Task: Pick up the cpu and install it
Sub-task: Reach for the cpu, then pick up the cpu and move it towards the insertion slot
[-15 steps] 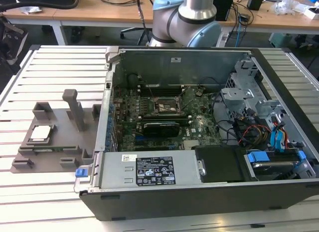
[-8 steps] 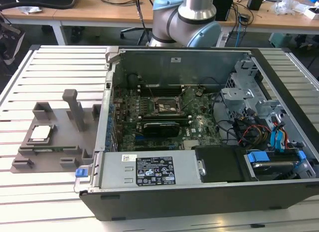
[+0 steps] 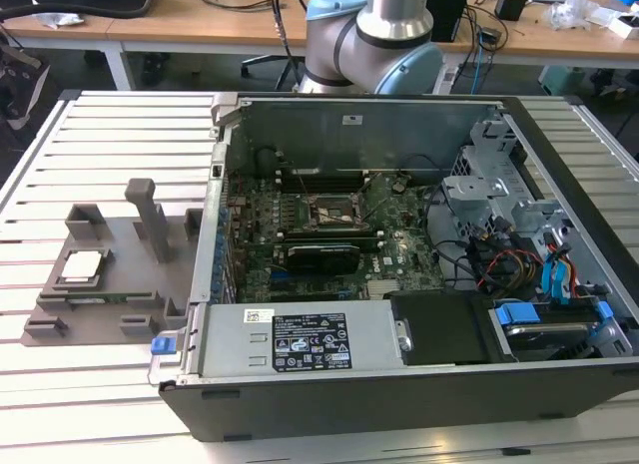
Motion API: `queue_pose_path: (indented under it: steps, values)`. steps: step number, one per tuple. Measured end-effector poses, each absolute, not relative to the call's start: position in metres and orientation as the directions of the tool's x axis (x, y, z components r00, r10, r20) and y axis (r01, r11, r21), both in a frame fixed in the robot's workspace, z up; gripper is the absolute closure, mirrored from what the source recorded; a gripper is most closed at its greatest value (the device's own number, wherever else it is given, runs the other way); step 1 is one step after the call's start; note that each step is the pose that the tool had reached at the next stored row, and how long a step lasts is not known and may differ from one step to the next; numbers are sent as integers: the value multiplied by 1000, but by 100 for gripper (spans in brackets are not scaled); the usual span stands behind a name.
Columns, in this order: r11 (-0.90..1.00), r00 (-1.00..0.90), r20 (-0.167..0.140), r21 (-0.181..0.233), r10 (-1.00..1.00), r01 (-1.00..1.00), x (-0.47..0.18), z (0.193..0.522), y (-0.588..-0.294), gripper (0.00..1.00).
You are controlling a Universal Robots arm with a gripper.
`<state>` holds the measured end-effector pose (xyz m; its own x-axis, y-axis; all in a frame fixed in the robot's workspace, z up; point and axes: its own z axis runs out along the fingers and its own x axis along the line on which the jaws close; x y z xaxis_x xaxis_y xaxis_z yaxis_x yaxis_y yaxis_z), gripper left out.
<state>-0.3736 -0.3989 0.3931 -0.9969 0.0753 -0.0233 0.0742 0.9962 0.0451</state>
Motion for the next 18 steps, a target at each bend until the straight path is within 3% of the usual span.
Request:
queue_pose_path:
  steps: [11, 14, 16, 18]
  values:
    - [996, -997, -23, 45, 75, 74, -374, 393, -399, 89]
    - [996, -997, -23, 45, 75, 74, -374, 393, -399, 70]
    - [996, -997, -23, 45, 75, 74, -374, 393, -399, 64]
    - [996, -997, -23, 45, 75, 74, -374, 393, -399, 39]
